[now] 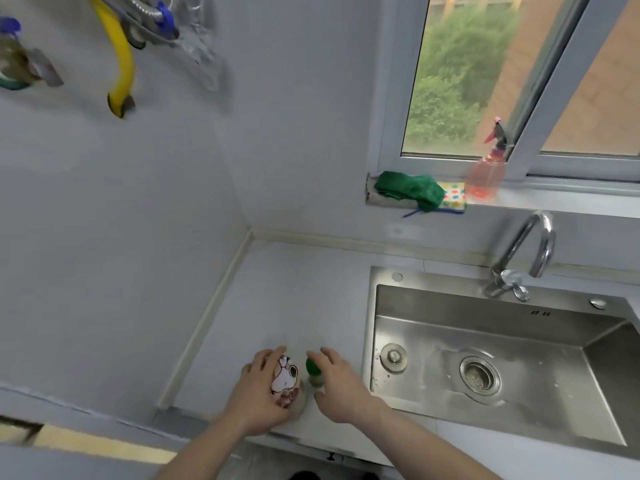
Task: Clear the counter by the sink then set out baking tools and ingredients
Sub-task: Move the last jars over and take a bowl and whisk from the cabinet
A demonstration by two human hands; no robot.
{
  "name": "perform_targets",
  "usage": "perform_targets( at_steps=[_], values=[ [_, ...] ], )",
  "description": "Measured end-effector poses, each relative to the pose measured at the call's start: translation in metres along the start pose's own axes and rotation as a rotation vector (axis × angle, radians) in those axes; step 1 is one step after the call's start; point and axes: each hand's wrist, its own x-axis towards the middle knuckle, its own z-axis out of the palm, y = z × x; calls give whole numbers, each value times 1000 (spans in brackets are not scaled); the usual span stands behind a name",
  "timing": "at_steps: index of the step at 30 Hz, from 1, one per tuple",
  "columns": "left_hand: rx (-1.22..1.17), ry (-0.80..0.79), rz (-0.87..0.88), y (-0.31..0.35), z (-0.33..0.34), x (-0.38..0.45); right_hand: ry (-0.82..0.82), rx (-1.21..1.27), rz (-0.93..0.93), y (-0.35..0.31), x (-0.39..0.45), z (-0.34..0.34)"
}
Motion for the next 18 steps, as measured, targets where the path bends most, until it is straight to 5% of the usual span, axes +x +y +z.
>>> perform_targets(
  at_steps=[5,18],
  values=[
    [3,97,72,-6,2,8,34,-32,68,-6,27,21],
    [70,19,281,-27,-15,34,302,240,486,-12,2,37]
  ],
)
